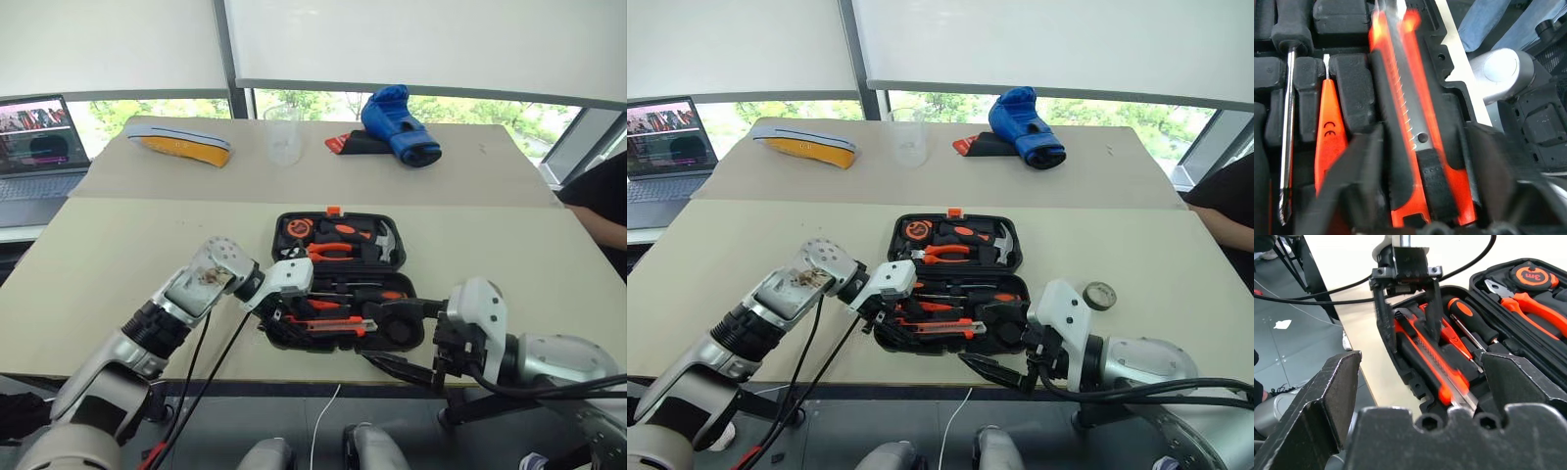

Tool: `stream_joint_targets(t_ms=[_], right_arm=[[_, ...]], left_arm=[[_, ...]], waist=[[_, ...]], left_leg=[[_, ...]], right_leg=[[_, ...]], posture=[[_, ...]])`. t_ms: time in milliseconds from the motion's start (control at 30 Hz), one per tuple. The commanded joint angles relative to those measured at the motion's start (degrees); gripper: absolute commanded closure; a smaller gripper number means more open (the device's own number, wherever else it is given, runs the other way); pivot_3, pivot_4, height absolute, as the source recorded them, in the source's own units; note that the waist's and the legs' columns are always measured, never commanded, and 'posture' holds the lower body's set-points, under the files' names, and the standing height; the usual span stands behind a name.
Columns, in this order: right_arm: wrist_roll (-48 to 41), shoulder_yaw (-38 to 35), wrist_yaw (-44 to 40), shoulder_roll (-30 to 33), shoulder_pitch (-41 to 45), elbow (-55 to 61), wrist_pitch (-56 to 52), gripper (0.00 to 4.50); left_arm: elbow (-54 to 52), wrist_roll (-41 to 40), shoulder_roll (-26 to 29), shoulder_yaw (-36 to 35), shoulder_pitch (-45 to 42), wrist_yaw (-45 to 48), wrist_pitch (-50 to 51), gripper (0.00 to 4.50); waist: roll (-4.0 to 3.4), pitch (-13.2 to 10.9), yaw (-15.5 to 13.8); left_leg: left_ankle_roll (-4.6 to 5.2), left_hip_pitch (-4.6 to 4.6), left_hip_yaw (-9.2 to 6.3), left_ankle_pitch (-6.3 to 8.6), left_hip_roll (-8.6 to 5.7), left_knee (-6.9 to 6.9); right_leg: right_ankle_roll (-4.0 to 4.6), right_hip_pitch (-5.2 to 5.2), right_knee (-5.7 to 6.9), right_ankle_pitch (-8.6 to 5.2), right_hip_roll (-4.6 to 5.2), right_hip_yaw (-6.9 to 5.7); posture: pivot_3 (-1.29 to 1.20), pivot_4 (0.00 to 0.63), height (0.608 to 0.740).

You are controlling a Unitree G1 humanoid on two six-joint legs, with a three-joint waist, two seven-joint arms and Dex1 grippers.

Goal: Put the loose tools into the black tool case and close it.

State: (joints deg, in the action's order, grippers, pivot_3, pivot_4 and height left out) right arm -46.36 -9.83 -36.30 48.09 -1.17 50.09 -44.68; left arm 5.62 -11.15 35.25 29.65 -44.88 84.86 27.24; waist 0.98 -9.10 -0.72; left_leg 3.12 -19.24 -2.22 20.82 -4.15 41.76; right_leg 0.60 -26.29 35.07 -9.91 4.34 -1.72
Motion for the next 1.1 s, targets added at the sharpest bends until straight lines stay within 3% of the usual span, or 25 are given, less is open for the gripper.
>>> stream_joint_targets(t_ms=[33,133,233,567,733,900,1100], right_arm=[[-1.0,-0.9,0.1,0.6,0.3,1.0,0.2,0.0],[-0.5,-0.8,-0.2,0.5,-0.2,0.6,0.7,0.0],[0.1,-0.4,-0.4,0.3,-0.1,0.2,1.1,0.0],[0.6,-0.5,-1.3,0.4,-1.1,0.2,1.7,0.0],[0.6,-0.8,0.1,0.2,-0.3,0.3,1.1,0.0],[-0.7,-2.1,0.5,0.8,-1.1,0.6,0.3,0.0],[-1.6,-2.5,1.9,0.7,-2.3,1.5,0.0,0.0]], left_arm=[[-1.7,-2.8,0.4,-4.0,-2.2,1.9,0.5,0.05],[-2.3,-3.3,1.2,-5.3,-2.3,3.1,0.8,0.05],[-1.9,-3.1,1.4,-5.9,-2.1,3.0,0.0,0.8],[-2.9,-0.6,2.6,-3.5,-0.4,5.8,-4.5,4.34],[-1.6,2.9,1.7,-1.3,0.3,5.1,-7.8,4.43],[2.4,9.1,1.0,1.9,2.0,3.8,-19.9,4.43],[5.6,7.9,-1.7,-0.1,0.5,2.7,-18.8,4.43]], waist=[[0.0,0.0,-0.1],[0.0,0.0,-0.1],[0.0,0.0,0.0],[0.0,0.0,-0.1],[0.0,0.0,-0.1],[-0.01,0.0,-0.1],[-0.07,0.1,-0.7]], left_leg=[[0.0,-0.01,0.0,0.0,0.0,0.01],[0.01,-0.02,0.0,0.01,0.0,0.03],[0.02,-0.01,0.0,0.01,0.0,0.03],[0.02,0.0,0.0,0.01,0.0,0.03],[0.04,-0.02,0.0,0.02,-0.01,0.04],[0.04,0.03,0.0,0.02,-0.01,0.04],[0.08,0.08,0.0,0.04,-0.01,0.07]], right_leg=[[0.0,0.0,0.0,0.0,0.01,0.0],[-0.01,0.0,0.0,0.0,0.0,-0.01],[-0.01,0.0,0.0,0.0,0.0,-0.01],[0.0,0.0,0.0,0.0,0.0,0.0],[-0.01,0.01,0.0,0.01,0.0,0.0],[-0.01,0.03,0.0,0.01,0.01,0.02],[-0.07,0.14,-0.01,0.04,0.03,0.04]], posture=[[0.0,0.15,0.731],[0.0,0.15,0.731],[0.0,0.15,0.731],[0.0,0.15,0.731],[0.0,0.15,0.731],[0.0,0.15,0.731],[0.0,0.15,0.731]])
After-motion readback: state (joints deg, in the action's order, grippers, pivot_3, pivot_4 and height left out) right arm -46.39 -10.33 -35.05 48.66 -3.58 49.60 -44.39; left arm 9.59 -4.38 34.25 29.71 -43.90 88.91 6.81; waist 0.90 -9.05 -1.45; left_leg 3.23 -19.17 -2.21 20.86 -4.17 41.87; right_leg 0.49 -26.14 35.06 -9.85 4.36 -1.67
